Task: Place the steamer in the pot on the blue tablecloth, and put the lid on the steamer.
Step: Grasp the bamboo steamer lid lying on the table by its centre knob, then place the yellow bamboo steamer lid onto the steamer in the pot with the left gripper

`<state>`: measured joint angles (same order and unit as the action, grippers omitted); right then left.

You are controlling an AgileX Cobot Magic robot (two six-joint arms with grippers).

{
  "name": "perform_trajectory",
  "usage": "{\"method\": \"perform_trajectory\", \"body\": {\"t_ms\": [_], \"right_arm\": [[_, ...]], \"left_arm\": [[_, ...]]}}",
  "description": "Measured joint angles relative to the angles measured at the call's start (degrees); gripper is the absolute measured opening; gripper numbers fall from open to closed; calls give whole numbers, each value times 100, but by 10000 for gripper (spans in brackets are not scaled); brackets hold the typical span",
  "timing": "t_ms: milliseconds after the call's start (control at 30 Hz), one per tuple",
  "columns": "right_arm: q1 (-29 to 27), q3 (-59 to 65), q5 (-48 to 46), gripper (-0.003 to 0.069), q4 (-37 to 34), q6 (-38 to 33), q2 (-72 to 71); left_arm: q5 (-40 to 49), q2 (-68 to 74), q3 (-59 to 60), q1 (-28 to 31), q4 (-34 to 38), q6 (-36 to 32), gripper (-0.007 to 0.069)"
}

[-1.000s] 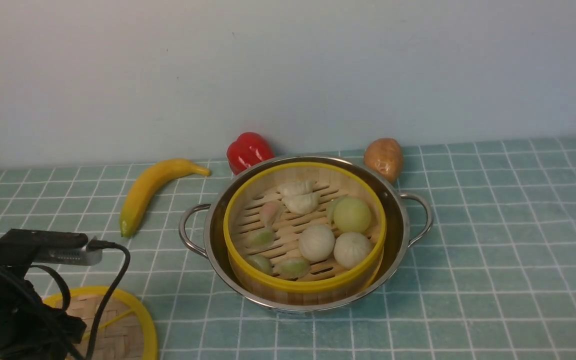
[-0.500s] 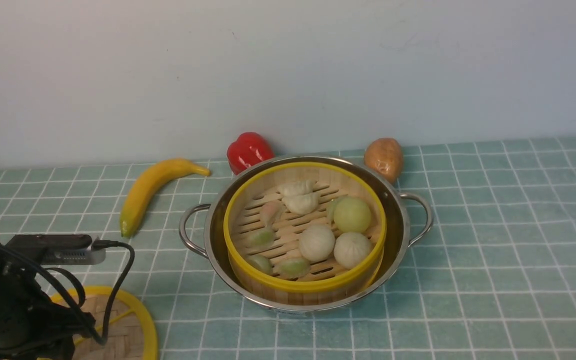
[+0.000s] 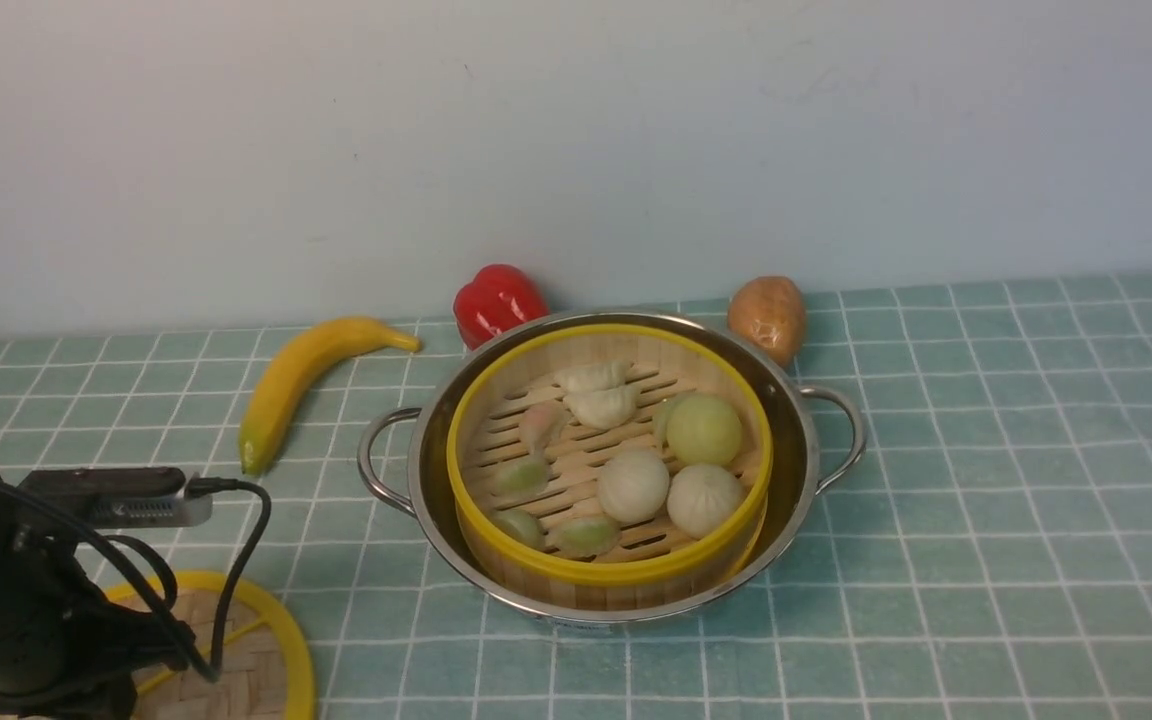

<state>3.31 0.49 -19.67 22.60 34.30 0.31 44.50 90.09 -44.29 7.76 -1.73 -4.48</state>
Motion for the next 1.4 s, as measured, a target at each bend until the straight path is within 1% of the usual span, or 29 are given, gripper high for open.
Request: {"method": "perform_trajectory", "body": {"t_ms": [133, 300, 400, 500, 600, 633, 733, 833, 900, 967, 1033, 1100, 1233, 1400], "right_arm": [[0, 0, 0, 240, 0, 0, 0], [0, 0, 0, 240, 0, 0, 0], [0, 0, 0, 240, 0, 0, 0], [0, 0, 0, 240, 0, 0, 0], [0, 0, 0, 240, 0, 0, 0], [0, 0, 0, 240, 0, 0, 0], [0, 0, 0, 240, 0, 0, 0], [0, 0, 0, 240, 0, 0, 0], [0, 0, 0, 240, 0, 0, 0], [0, 0, 0, 240, 0, 0, 0], [0, 0, 0, 240, 0, 0, 0], [0, 0, 0, 240, 0, 0, 0], [0, 0, 0, 240, 0, 0, 0], [0, 0, 5, 240, 0, 0, 0]], "left_arm": [[164, -222, -259, 0, 1, -127, 120], [757, -806, -1240, 0, 173, -405, 120], [1043, -1038, -1734, 0, 322, -727, 120], [1301, -1240, -2316, -9, 775, -1421, 120], [1305, -1258, -2635, -151, 1500, -2112, 120], [1287, -1236, -2726, -295, 1875, -2435, 120], [1154, -1095, -2840, -788, 2619, -3089, 120], [908, -895, -2879, -1337, 2932, -3562, 120], [708, -726, -2890, -1731, 2982, -3817, 120], [585, -618, -2891, -1942, 2982, -3952, 120], [291, -369, -2891, -2344, 2977, -4173, 120], [66, -194, -2902, -2570, 2955, -4307, 120], [-180, 122, -2987, -2868, 2881, -4465, 120], [-253, 468, -3088, -3053, 2672, -4412, 120]]}}
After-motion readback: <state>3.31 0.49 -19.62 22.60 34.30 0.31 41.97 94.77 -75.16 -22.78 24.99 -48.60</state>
